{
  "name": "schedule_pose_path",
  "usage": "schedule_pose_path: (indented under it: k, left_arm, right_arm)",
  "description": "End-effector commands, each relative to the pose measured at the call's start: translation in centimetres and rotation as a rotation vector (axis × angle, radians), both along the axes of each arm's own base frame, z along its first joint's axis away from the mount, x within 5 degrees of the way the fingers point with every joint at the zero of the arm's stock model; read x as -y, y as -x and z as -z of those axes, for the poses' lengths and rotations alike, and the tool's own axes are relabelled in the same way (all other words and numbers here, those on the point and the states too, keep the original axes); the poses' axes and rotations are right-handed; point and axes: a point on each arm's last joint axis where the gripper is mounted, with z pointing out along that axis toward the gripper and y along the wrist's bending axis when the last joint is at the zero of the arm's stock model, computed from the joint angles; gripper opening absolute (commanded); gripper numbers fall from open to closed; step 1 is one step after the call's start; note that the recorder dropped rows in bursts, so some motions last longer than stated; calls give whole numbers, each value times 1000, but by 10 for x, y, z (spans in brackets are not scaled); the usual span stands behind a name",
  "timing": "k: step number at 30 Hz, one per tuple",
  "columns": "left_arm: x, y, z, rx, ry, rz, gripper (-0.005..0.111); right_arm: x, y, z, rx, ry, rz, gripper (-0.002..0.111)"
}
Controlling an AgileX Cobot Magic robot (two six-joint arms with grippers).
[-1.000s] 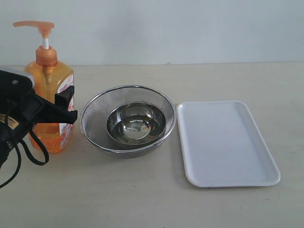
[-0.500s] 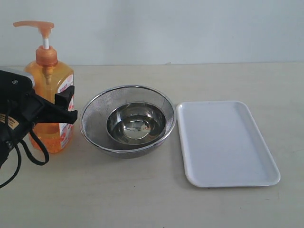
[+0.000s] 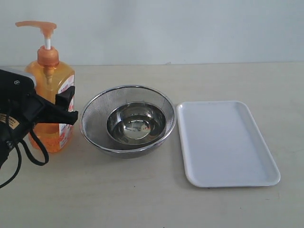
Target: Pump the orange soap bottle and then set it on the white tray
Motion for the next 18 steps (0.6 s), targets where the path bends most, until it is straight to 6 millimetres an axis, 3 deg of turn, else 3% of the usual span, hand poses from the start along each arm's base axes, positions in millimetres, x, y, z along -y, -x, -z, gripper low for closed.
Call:
schedule_pose_path:
  k: [1,7,12,18]
  left_arm:
    - [1,-1,-9,66,-48,9,5]
    - [1,-1,-9,70,-77,12,5]
    - [6,-1,-9,79,-98,70,5]
    - [9,-2,-11,87,-105,102,5]
  right_arm:
    - [-17,-32,-31,-134,145,-126,0]
    - [-47,-88,-48,-340,286,-436,0]
    - [-62,-128,-55,-398,327,-635,0]
    - [-69,-162,-50,-453,387,-711,0]
